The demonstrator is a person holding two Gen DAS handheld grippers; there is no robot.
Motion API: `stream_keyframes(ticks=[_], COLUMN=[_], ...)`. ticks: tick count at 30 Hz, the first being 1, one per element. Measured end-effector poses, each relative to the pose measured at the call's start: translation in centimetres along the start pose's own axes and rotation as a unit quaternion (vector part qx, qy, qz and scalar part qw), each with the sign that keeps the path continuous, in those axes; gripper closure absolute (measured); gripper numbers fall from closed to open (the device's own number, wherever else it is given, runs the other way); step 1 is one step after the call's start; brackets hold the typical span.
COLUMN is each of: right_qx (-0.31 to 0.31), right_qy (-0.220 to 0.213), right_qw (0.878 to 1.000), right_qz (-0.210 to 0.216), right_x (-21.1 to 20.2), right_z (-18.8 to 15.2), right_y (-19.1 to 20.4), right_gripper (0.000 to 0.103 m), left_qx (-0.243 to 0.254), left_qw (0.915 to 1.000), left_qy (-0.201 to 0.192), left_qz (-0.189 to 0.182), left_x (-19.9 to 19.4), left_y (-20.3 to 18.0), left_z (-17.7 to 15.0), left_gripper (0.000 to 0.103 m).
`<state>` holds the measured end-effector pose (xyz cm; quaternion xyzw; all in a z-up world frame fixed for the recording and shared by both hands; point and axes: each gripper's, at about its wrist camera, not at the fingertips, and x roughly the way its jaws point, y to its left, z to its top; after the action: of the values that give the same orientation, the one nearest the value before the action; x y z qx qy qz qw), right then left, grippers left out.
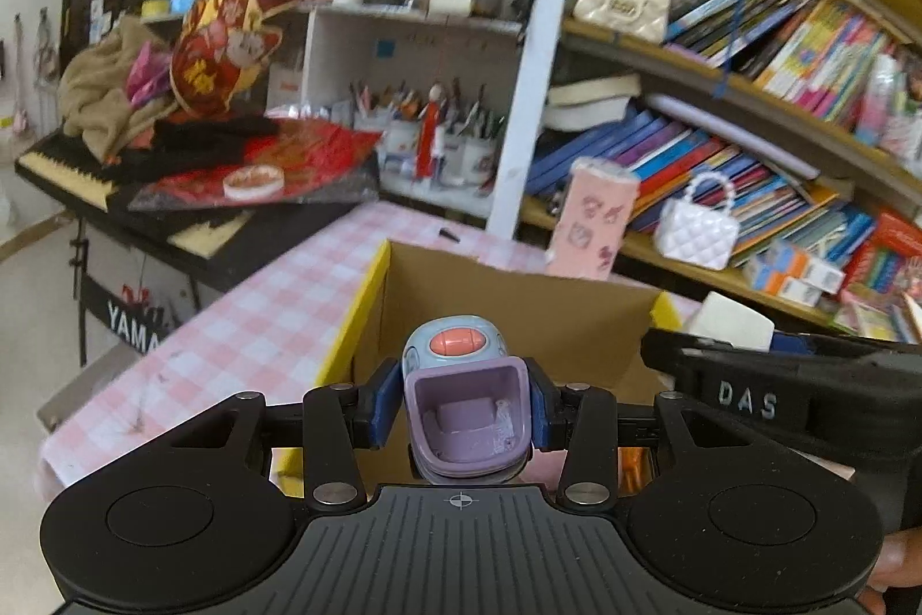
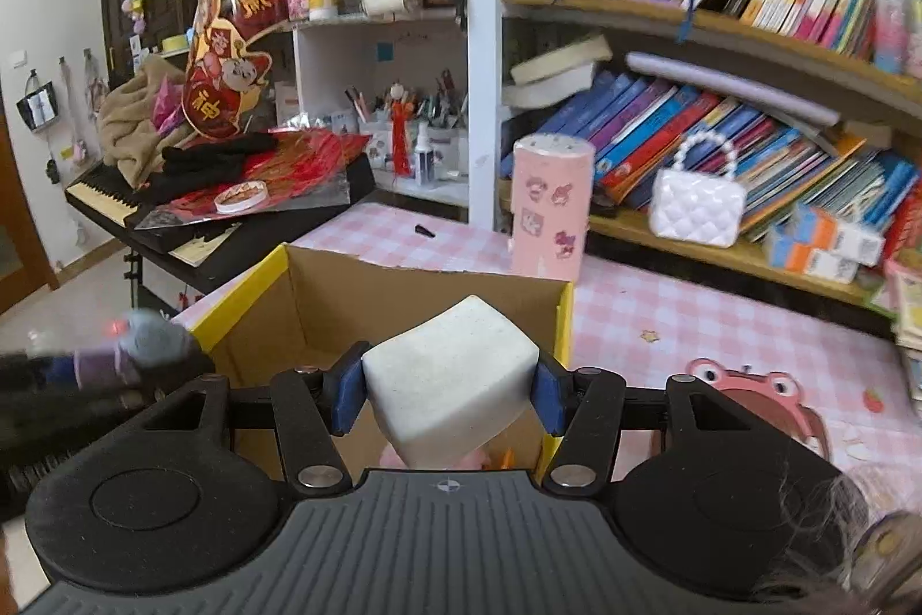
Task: Organize objects
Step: 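Carry the foam cube and purple car over the yellow box with both tools, then open both tools to drop the cube and car into the yellow box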
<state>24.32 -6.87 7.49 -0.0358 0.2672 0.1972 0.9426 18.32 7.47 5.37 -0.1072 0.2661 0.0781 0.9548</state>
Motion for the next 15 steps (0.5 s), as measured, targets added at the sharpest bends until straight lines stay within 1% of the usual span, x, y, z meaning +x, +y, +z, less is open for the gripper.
stream_keyframes(ticks=[3,7,11,15], right_qx=[-0.002,-0.037,-0.052,-0.081], right_qy=[0.028,0.047,0.093,0.121], right_qw=[0.999,0.998,0.993,0.987], right_qz=[0.015,0.031,0.054,0.074], right_x=[2.8,6.0,9.2,11.4], right_z=[1.1,2.4,2.8,2.8], right_y=[-0.5,-0.2,0.3,1.4], right_gripper=[0.05,0.05,0.05,0.05], left_qx=[-0.007,0.002,0.013,0.033], left_qw=[0.9997,0.9981,0.9963,0.9938], left_qy=[0.018,0.046,0.064,0.079], left_qz=[0.016,0.04,0.056,0.071], left_x=[2.4,4.7,5.8,6.6], left_y=[-0.3,-0.5,-0.7,-1.3], left_z=[0.1,-0.1,-0.6,-1.0], left_gripper=[0.061,0.061,0.061,0.061])
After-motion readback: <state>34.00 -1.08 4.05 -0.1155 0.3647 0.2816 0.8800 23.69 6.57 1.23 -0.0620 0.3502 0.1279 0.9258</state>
